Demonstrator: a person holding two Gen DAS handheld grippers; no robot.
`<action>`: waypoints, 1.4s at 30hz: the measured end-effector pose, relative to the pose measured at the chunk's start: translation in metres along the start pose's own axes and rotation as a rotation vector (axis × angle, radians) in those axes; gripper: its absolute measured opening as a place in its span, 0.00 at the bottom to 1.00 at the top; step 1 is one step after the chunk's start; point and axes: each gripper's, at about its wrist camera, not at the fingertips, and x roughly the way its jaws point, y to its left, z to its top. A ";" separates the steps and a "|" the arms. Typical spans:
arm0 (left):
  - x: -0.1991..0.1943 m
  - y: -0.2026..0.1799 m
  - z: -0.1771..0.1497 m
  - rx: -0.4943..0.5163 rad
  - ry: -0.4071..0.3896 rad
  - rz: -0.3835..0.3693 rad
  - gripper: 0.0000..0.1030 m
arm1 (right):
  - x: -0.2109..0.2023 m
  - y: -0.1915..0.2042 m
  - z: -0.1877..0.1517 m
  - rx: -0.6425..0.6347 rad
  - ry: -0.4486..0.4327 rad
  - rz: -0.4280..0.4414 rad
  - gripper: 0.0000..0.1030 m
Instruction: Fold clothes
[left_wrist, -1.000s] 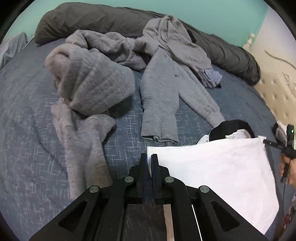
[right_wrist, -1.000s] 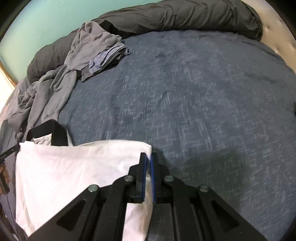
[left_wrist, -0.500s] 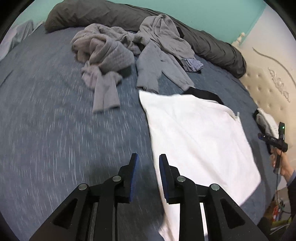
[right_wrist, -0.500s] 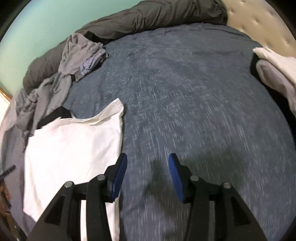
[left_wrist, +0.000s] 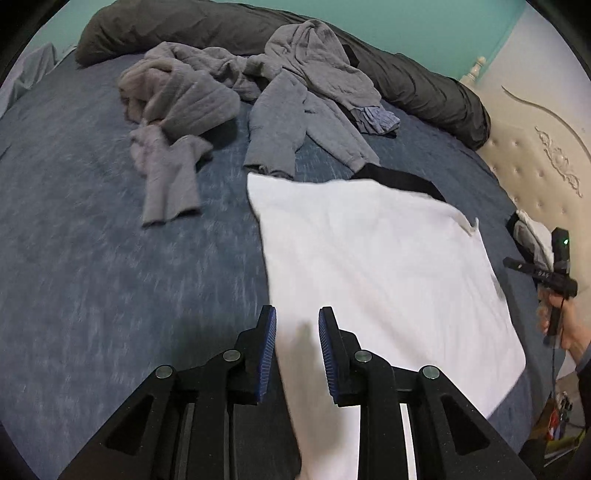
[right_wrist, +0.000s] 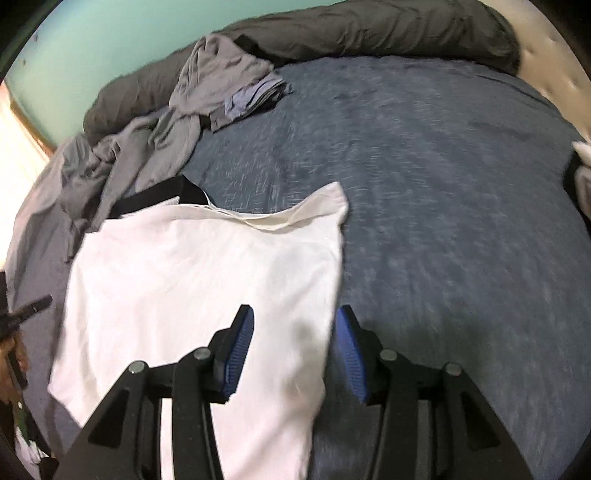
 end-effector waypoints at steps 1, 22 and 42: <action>0.005 0.001 0.003 -0.003 -0.004 -0.002 0.26 | 0.009 0.002 0.005 -0.005 -0.004 -0.003 0.46; 0.007 -0.006 -0.023 -0.045 -0.140 -0.039 0.35 | 0.032 -0.022 0.068 0.080 -0.144 -0.116 0.44; -0.061 0.000 -0.171 -0.224 -0.057 -0.043 0.45 | -0.063 -0.041 -0.158 0.189 0.140 0.147 0.49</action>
